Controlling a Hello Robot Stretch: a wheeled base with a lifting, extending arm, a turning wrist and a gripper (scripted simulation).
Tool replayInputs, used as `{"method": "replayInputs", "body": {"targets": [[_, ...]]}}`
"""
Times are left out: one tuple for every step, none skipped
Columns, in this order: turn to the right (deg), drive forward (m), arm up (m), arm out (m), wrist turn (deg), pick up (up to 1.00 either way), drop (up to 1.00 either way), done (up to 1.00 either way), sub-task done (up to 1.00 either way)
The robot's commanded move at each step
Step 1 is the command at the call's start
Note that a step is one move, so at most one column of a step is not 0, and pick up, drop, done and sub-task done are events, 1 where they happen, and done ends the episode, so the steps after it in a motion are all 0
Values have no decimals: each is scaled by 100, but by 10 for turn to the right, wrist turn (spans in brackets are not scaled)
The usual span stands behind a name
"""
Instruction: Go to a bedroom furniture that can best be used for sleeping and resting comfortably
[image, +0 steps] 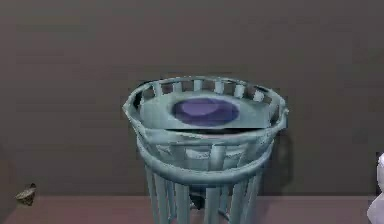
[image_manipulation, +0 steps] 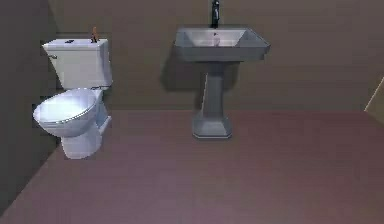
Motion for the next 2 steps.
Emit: {"method": "replayInputs", "body": {"targets": [[-450, 0, 0, 0, 0, 0, 0, 0, 0], [-450, 0, 0, 0, 0, 0, 0, 0, 0]]}}
